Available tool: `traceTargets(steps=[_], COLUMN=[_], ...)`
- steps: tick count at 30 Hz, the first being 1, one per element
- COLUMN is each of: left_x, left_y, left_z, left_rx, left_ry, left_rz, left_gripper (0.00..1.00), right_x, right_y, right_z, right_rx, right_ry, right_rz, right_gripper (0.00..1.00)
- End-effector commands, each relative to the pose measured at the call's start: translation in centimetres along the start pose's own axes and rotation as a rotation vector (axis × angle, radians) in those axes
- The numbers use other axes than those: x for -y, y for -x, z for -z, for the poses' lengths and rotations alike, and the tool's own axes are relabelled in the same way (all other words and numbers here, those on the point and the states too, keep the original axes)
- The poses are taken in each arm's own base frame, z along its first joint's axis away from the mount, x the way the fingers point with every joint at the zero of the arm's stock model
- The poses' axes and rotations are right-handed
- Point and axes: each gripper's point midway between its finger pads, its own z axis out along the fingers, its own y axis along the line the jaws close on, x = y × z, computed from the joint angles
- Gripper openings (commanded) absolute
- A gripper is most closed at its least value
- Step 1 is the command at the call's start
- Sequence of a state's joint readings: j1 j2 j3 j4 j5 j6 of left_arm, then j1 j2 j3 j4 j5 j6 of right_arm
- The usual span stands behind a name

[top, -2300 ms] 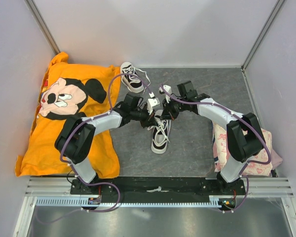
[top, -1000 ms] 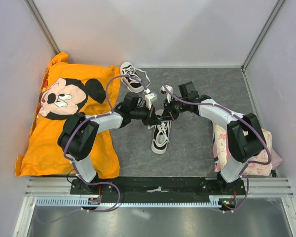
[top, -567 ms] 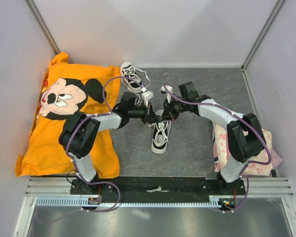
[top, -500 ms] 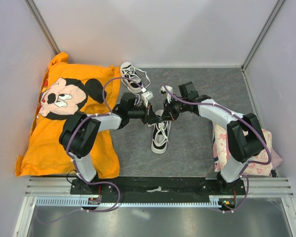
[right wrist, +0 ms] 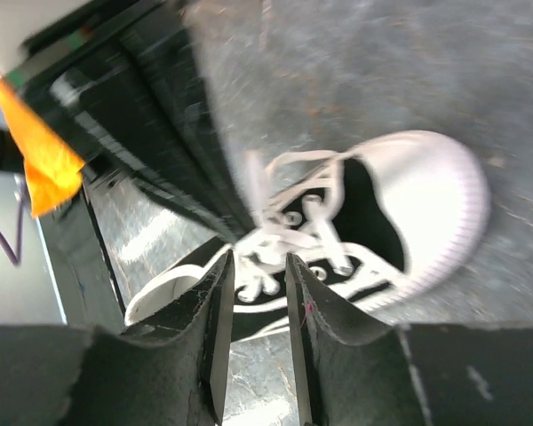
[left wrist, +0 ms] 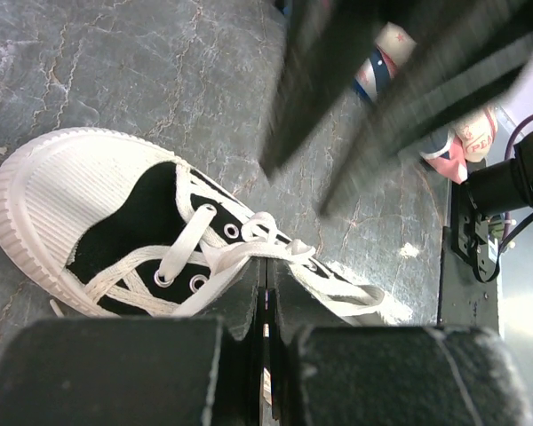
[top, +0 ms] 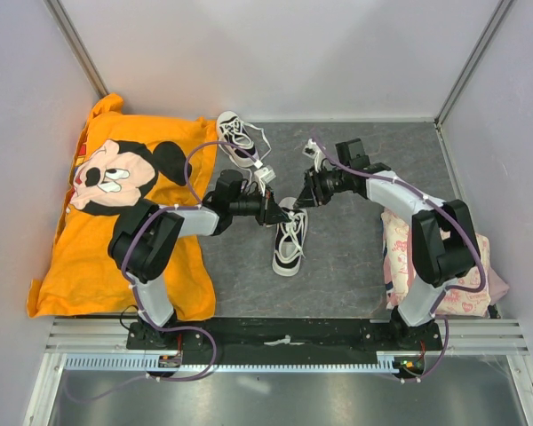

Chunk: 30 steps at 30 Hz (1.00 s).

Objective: Tie the shoes

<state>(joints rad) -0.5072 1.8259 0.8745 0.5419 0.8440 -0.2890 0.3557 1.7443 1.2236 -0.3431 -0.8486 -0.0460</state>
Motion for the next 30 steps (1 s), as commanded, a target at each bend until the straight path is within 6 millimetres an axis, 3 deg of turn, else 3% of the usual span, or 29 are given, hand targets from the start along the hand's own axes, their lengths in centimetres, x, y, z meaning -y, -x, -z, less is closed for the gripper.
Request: traceTargets(steps=[1,8,12,30], left_x=[0.6,0.7,0.7,0.7], left_y=[0.3,0.3,0.3,0.0], left_z=[-0.1,0.0,0.0,0.0], left_rx=[0.015,0.013,0.012,0.001], left_ry=[-0.042,-0.049,-0.05,-0.056], left_rz=[-0.088,-0.102,-0.104,-0.103], left_gripper=[0.01,0.02,0.02,0.02], right_x=[0.6,1.3,1.0,-0.1], right_y=[1.6,0.5,0.5,0.2], right_z=[0.1,-0.8,-1.1,-1.7], right_rx=[0.036,0.011,0.006,-0.005], right_ry=[-0.004,0.0,0.021,0.088], right_rz=[-0.094,-0.141,-0.127,-0.106], right_gripper=[0.35,0.33,0.38,0.4])
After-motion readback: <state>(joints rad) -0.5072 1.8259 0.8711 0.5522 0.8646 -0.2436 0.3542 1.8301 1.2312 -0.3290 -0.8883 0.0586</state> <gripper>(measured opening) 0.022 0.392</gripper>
